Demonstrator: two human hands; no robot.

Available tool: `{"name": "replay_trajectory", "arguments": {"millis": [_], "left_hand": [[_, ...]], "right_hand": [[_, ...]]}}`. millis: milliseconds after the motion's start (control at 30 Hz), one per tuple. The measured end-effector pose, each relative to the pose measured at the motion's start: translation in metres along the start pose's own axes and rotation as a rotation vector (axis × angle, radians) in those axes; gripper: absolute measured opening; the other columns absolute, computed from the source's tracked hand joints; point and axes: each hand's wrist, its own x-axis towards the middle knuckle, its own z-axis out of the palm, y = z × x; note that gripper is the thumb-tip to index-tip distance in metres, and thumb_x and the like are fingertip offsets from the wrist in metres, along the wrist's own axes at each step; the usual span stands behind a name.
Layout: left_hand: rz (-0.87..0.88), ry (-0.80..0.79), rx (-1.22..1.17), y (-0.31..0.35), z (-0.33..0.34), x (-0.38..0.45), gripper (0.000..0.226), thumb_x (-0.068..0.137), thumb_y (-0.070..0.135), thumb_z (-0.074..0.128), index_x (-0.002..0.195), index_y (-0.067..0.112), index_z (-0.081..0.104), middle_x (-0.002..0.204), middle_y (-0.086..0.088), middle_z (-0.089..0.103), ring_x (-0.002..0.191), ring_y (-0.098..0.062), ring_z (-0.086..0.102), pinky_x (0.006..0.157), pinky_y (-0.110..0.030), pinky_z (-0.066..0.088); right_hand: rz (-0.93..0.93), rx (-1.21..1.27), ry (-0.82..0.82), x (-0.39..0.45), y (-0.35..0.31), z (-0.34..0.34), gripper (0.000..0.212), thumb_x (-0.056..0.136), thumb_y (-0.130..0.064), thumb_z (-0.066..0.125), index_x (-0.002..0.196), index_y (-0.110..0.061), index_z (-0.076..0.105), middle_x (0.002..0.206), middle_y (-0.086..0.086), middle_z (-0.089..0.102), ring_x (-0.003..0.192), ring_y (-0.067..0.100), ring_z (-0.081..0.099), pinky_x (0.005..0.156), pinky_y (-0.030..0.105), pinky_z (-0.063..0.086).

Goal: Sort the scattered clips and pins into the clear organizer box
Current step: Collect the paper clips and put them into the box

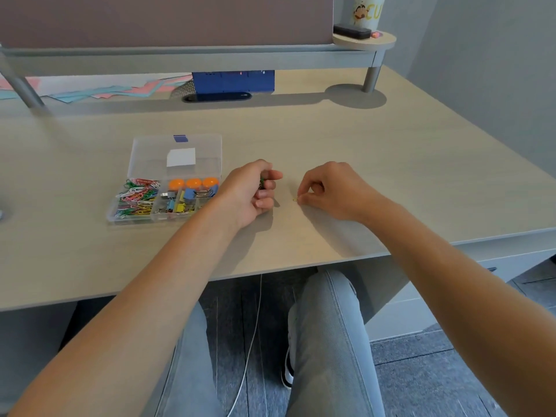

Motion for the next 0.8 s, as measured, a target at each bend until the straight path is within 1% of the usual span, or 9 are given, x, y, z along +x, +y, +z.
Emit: {"name": "replay_trajectory", "arguments": {"millis": [100,167,233,333,400,500,600,700,800], "left_hand": [[-0.029,-0.015,-0.073,0.002,-0.004,-0.004,0.024,0.099,0.022,0.049,0.086,0.005,0.06,0.058,0.001,0.039,0.042,-0.009,0.026,0.034,-0.019,0.019],[-0.035,-0.027,-0.126,0.006,-0.008,-0.01,0.024,0.099,0.022,0.048,0.083,0.006,0.058,0.056,0.001,0.039,0.042,-0.009,0.025,0.033,-0.019,0.018],[-0.035,-0.033,-0.203,0.012,-0.016,-0.016,0.025,0.098,0.021,0.047,0.076,0.01,0.052,0.056,0.001,0.038,0.043,-0.009,0.024,0.031,-0.019,0.017],[0.014,-0.008,-0.307,0.024,-0.038,-0.025,0.028,0.097,0.02,0.045,0.07,0.014,0.046,0.054,0.003,0.037,0.042,-0.009,0.022,0.03,-0.019,0.015],[0.056,0.012,-0.358,0.036,-0.057,-0.035,0.032,0.098,0.02,0.042,0.066,0.017,0.042,0.051,0.005,0.035,0.038,-0.008,0.021,0.03,-0.019,0.014],[0.153,0.073,-0.435,0.056,-0.096,-0.056,0.038,0.098,0.022,0.044,0.06,0.02,0.04,0.049,0.007,0.031,0.036,-0.008,0.019,0.031,-0.021,0.012],[0.236,0.139,-0.484,0.067,-0.135,-0.071,0.038,0.099,0.026,0.046,0.061,0.021,0.041,0.047,0.008,0.032,0.035,-0.008,0.02,0.031,-0.022,0.014],[0.209,0.23,-0.514,0.067,-0.159,-0.073,0.037,0.098,0.019,0.042,0.061,0.02,0.039,0.045,0.007,0.031,0.032,-0.009,0.02,0.029,-0.021,0.014],[0.241,0.265,-0.503,0.072,-0.174,-0.076,0.039,0.101,0.026,0.044,0.063,0.019,0.041,0.045,0.008,0.03,0.034,-0.008,0.022,0.031,-0.021,0.015]], "right_hand": [[-0.044,-0.274,-0.069,0.008,-0.003,0.003,0.008,0.095,-0.023,0.059,0.091,-0.019,0.064,0.086,-0.003,0.06,0.079,0.018,0.053,0.069,0.03,0.041],[-0.037,-0.299,-0.052,0.009,-0.008,0.007,0.01,0.096,-0.022,0.051,0.09,-0.015,0.056,0.09,0.001,0.06,0.082,0.024,0.055,0.069,0.035,0.043],[0.071,-0.025,-0.003,0.007,-0.017,0.012,0.017,0.096,-0.022,0.047,0.087,-0.009,0.054,0.083,0.001,0.059,0.074,0.021,0.053,0.064,0.035,0.041],[0.359,0.812,0.044,0.01,-0.044,0.019,0.019,0.09,-0.019,0.042,0.072,-0.014,0.043,0.069,0.001,0.045,0.059,0.018,0.03,0.054,0.031,0.022],[0.51,1.357,-0.075,0.014,-0.063,0.026,0.015,0.085,-0.016,0.04,0.07,-0.017,0.04,0.067,0.001,0.038,0.06,0.016,0.019,0.054,0.03,0.015],[0.456,1.897,-0.299,0.022,-0.091,0.04,0.007,0.079,-0.017,0.04,0.072,-0.015,0.04,0.068,-0.002,0.031,0.06,0.013,0.017,0.051,0.024,0.014],[0.426,2.136,-0.341,0.038,-0.131,0.059,0.015,0.085,-0.02,0.043,0.074,-0.011,0.047,0.068,-0.002,0.032,0.055,0.011,0.022,0.05,0.022,0.016],[0.53,2.094,-0.273,0.055,-0.171,0.07,0.027,0.097,-0.024,0.044,0.074,-0.012,0.049,0.063,-0.002,0.039,0.049,0.008,0.023,0.038,0.019,0.019],[0.584,2.054,-0.187,0.063,-0.186,0.071,0.025,0.099,-0.02,0.045,0.078,-0.01,0.054,0.064,0.0,0.046,0.039,0.005,0.025,0.03,0.017,0.02]]}}
